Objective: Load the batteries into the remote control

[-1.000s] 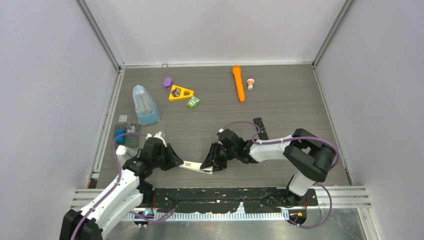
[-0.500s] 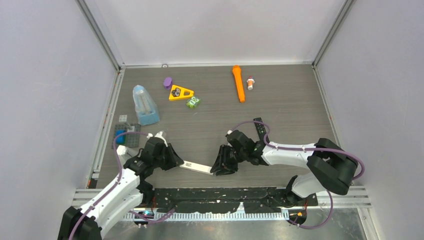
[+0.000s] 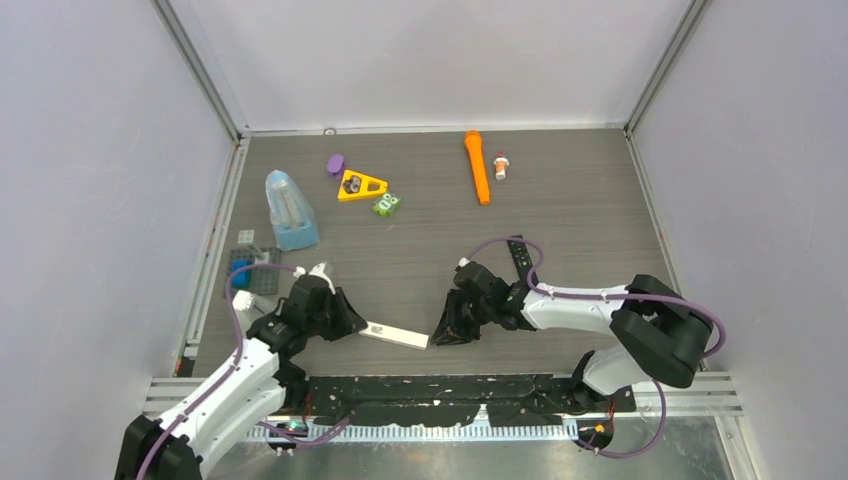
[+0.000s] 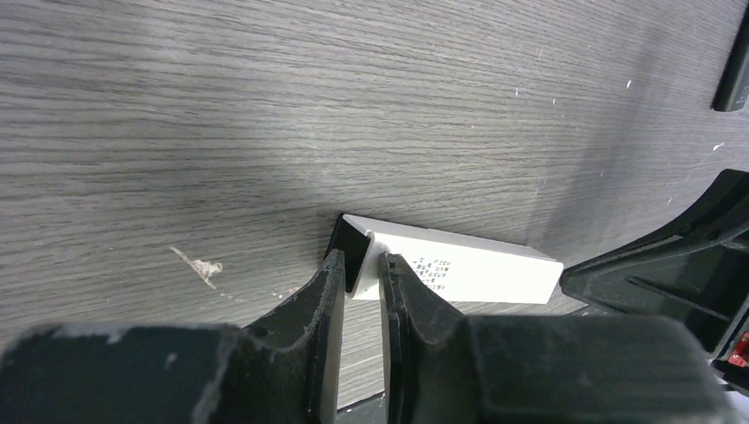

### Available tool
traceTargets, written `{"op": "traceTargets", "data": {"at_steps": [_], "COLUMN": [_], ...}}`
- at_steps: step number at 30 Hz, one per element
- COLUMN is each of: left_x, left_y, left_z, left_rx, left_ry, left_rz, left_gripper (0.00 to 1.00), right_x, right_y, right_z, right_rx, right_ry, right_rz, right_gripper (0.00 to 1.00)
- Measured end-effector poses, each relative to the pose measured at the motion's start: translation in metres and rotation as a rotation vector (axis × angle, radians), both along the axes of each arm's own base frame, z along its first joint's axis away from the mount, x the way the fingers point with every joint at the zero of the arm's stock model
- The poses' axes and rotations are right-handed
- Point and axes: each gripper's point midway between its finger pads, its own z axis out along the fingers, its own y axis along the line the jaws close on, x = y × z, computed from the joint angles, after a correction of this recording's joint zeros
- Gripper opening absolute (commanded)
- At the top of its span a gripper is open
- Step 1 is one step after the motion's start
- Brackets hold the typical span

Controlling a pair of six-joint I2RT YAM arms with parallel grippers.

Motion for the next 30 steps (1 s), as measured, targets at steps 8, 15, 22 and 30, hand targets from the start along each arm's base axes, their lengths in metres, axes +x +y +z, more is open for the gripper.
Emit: {"op": "traceTargets", "data": {"at_steps": [8,15,22,30], "left_x": [-0.001,-0.002,-0.001,-0.001], "left_y": [0.004,0.005,0.004,0.001], "left_z": [0.001,0.001,0.001,0.0], "left_rx": [0.0,0.001,0.0,-0.003], "left_ry": [-0.032,-0.04,-0.037,-0.02], "left_rz": [0.01,0.013,0.012,-0.002], "left_gripper": [0.19,0.2,0.2,0.21], "right_x": [0.004,0.008,0.011,0.009], "right_y": [0.002,0.003,0.011,0.017], "right_z": [-0.007,-0.002,0.02,0.011], "right_rx": [-0.006,0.003,0.047,0.027], "right_ry": [-0.008,-0.03,-0.101,-0.093], "right_rz": [-0.004,-0.017,0.008,0.036], "right_gripper": [0.17,0.32,0.35,0.25]}}
